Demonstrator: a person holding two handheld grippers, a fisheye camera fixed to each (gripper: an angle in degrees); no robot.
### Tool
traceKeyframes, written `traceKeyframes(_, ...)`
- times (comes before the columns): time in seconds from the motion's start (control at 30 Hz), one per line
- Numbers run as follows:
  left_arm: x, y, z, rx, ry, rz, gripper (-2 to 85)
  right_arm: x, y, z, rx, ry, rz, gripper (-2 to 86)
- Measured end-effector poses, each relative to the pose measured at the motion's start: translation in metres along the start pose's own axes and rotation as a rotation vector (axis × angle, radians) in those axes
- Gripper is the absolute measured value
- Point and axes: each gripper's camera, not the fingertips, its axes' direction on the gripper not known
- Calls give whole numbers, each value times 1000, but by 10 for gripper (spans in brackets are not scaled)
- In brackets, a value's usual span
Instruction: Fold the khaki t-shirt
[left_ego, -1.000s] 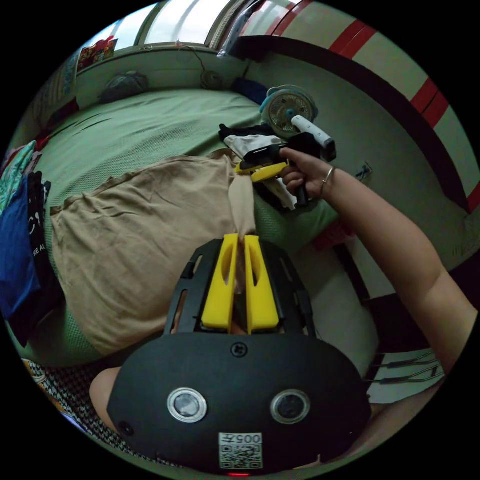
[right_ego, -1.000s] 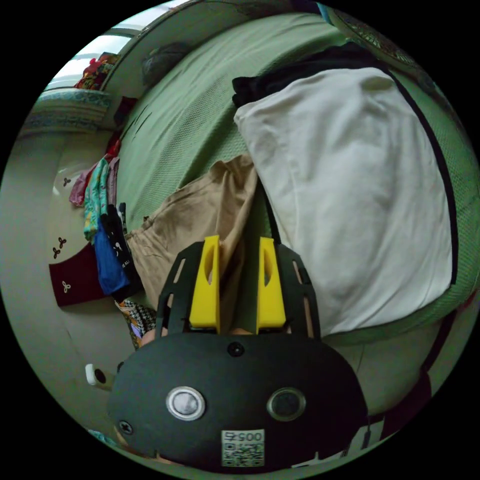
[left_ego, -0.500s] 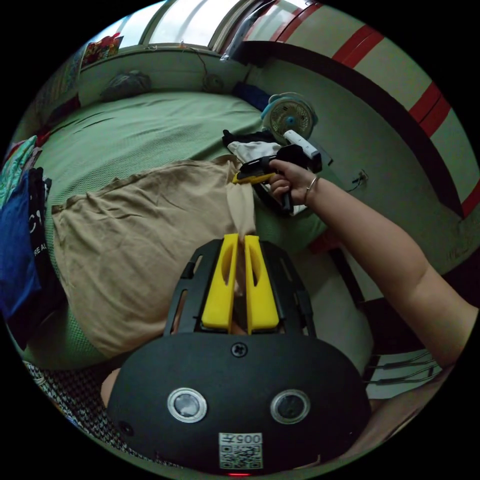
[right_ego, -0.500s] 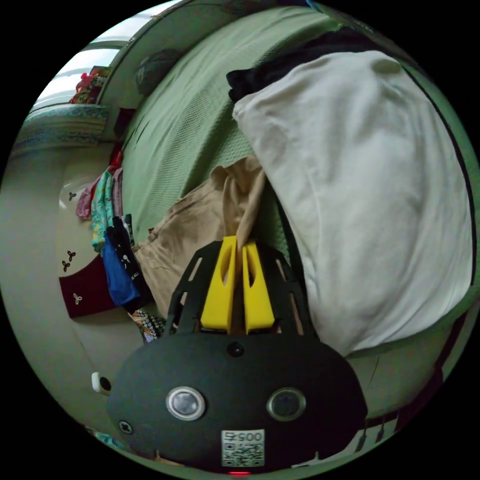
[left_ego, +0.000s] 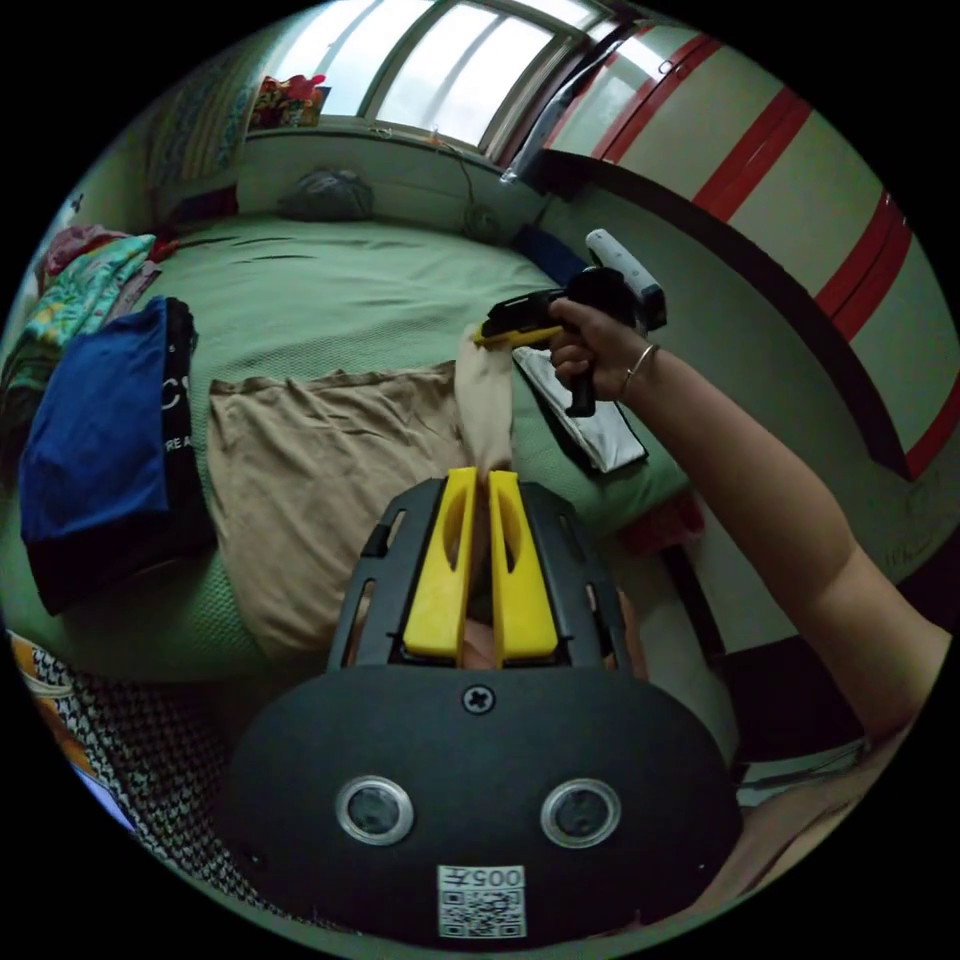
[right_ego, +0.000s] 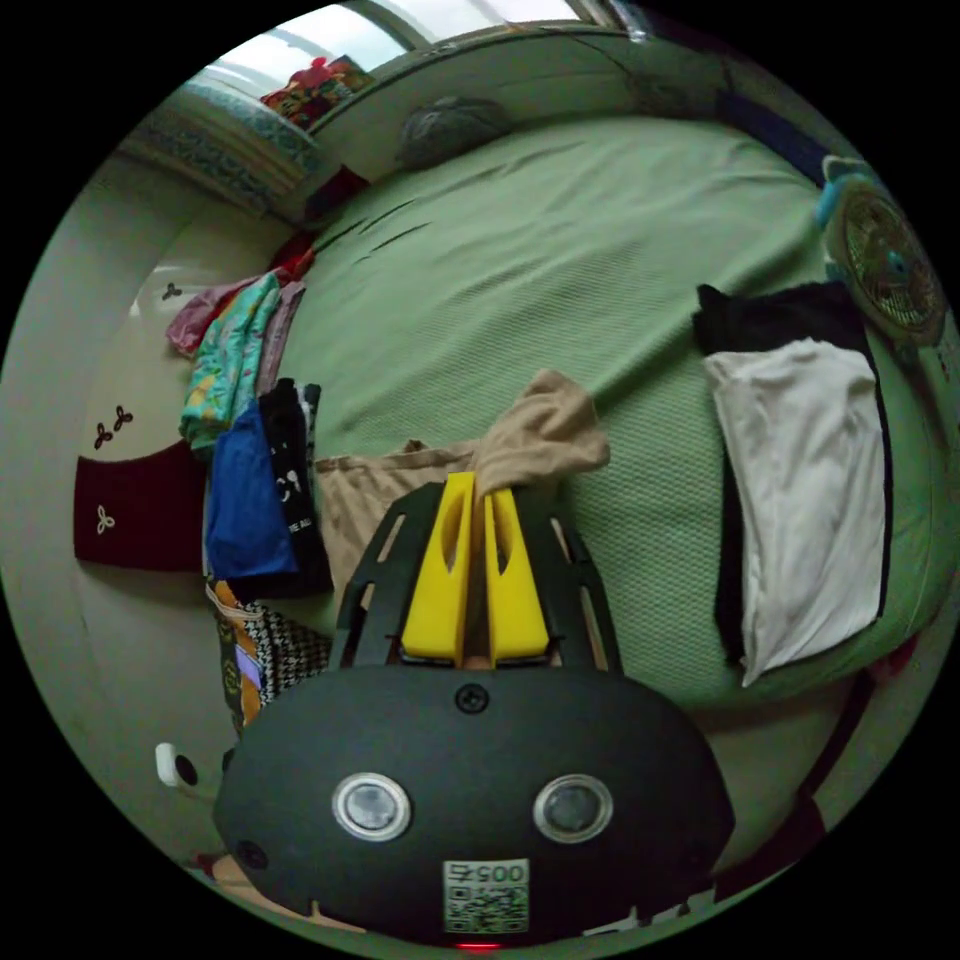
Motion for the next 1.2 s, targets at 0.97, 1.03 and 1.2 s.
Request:
traceKeyframes(0.97,-233,57,-27,-98,-313,-435,-6,-164,-32,147,-11,131,-227,136)
traceKeyframes(1.03,-233,47,-21,-99,-303,-414,-5,-164,-37,162,-48,87,-219,130)
traceKeyframes(1.2,-231,20,-2,-109,-282,-373,-4,-185,-37,192,-86,143,-311,49)
